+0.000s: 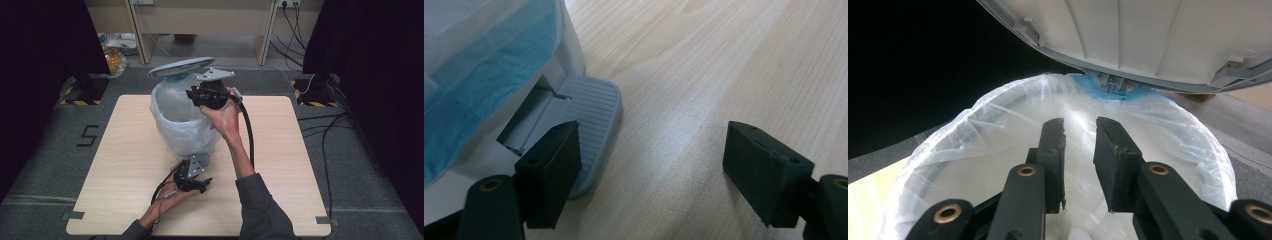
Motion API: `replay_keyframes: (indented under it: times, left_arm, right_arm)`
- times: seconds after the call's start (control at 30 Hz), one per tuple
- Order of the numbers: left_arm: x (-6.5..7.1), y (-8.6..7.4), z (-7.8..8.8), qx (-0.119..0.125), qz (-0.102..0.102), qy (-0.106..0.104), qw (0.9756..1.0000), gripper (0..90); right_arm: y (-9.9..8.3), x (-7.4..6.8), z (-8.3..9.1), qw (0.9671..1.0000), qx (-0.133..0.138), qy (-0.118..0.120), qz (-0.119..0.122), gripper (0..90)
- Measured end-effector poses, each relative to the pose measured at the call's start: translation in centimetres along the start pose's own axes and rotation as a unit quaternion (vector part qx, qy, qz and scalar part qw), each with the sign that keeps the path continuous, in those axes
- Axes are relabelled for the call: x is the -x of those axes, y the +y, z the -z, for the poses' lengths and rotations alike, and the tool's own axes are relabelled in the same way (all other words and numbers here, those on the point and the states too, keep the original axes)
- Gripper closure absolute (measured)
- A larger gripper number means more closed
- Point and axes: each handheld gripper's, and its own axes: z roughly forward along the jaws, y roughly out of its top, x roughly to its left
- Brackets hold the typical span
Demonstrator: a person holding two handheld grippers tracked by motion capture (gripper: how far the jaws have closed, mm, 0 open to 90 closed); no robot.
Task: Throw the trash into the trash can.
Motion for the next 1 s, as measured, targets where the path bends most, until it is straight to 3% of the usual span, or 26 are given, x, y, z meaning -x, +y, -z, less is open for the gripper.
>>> replay_keyframes:
  times: [0.23,0.53,0.67,1.0]
  left_arm:
    - [0.0,0.0,0.0,0.000,0.000,0.000,1.0000,22.7]
    - [0.0,0.0,0.0,0.000,0.000,0.000,1.0000,22.7]
    - [0.0,0.0,0.0,0.000,0.000,0.000,1.0000,22.7]
    - [0.0,0.0,0.0,-0.001,0.000,-0.001,1.0000,22.6]
  right_arm:
    - [-0.3,0.2,0.7,1.0000,0.000,-0.003,-0.003,68.3]
    - [-0.7,0.5,1.6,0.9998,0.007,-0.011,-0.015,53.2]
    - [-1.0,0.5,2.9,0.9996,0.014,-0.016,-0.020,43.7]
    - [-3.1,1.5,6.3,0.9982,0.026,-0.037,-0.039,31.4]
